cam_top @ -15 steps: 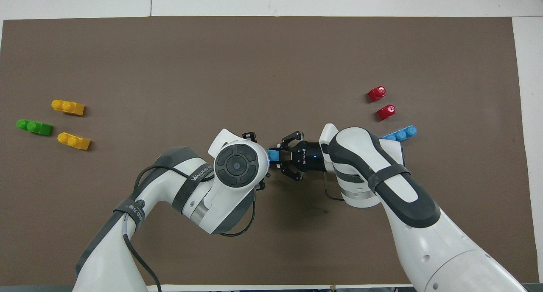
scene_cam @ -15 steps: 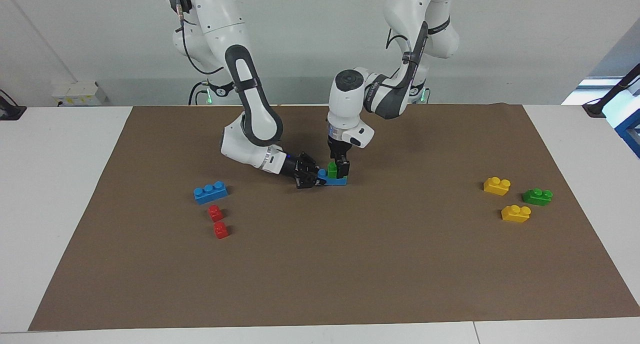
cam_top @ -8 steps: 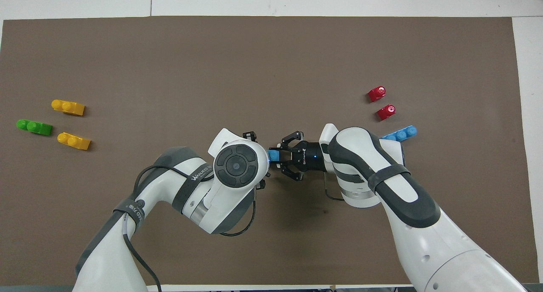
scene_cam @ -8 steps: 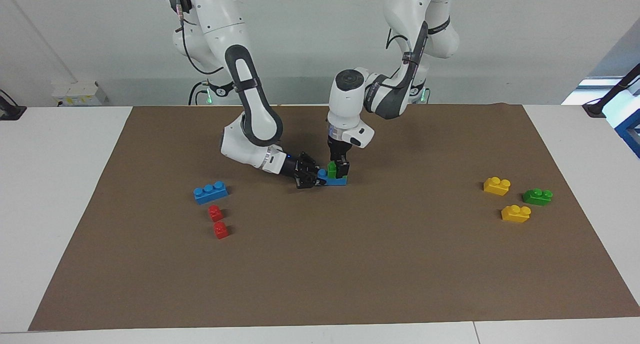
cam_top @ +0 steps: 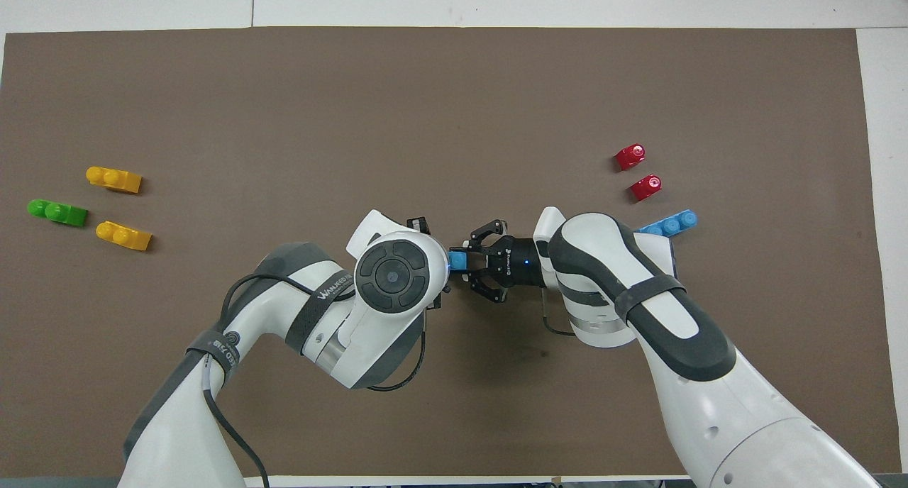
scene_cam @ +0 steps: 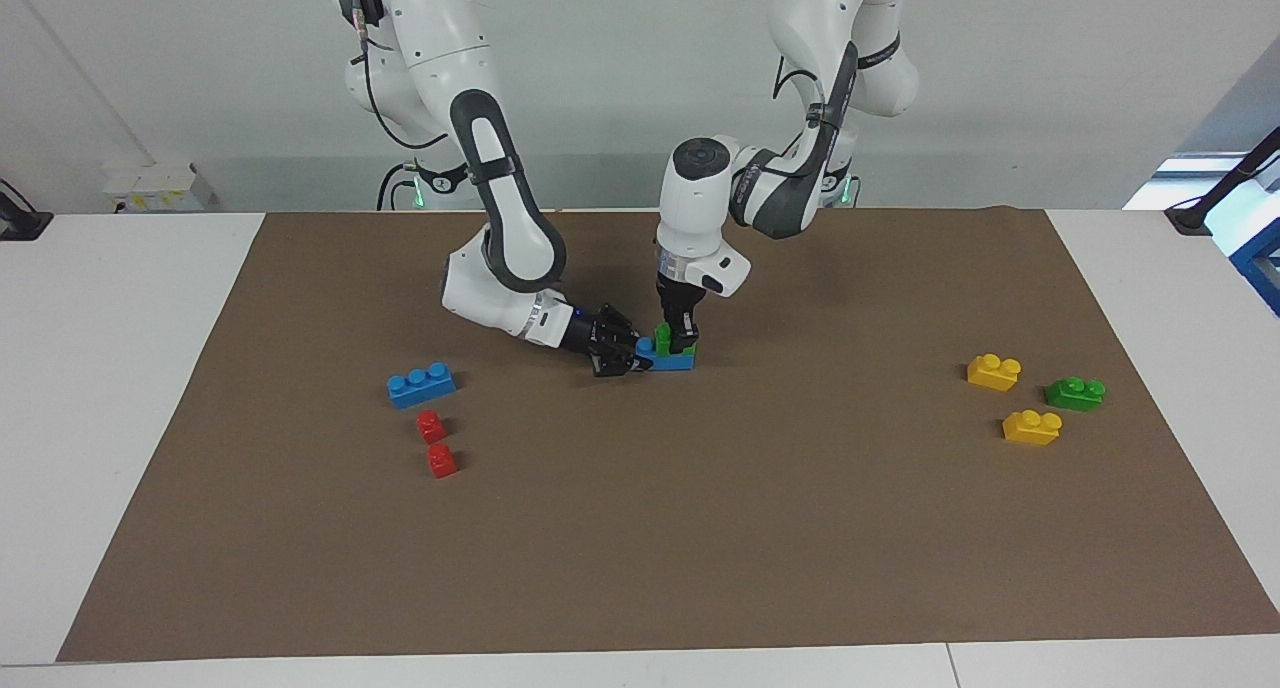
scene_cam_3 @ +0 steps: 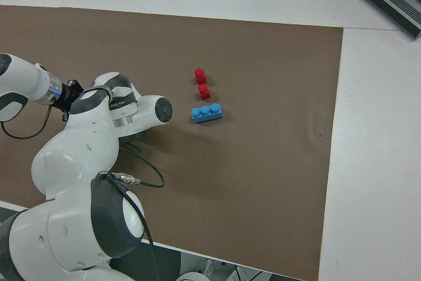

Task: Remove green block with left arm and hold with right

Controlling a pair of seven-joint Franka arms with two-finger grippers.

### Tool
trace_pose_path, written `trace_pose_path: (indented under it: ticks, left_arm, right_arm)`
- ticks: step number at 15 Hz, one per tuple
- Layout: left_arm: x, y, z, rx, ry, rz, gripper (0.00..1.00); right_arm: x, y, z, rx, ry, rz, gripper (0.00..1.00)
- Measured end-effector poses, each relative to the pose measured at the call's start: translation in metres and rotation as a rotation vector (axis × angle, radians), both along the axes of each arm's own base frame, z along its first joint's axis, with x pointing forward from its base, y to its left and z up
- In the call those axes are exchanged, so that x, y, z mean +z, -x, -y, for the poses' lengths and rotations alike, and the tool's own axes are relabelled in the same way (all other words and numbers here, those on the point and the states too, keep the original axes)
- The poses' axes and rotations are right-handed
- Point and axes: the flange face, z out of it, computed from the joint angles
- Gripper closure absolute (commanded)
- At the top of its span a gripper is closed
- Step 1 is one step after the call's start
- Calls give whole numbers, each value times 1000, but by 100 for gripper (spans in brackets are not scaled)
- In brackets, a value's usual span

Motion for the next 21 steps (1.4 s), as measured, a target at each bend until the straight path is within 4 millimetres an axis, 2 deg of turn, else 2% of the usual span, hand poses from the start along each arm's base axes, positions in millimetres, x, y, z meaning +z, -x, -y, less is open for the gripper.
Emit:
trace_pose_path:
  ticks: [12, 16, 21]
  left_arm:
    - [3, -1, 1, -17, -6, -3, 100]
    - [18, -3, 3, -17, -8, -4, 100]
    - [54, 0, -1, -14, -7, 1, 100]
  right_arm:
    - [0, 0, 0, 0, 0, 1, 100]
    - [1, -2, 2, -7, 3, 3, 100]
    - [1, -2, 2, -9, 3, 3, 100]
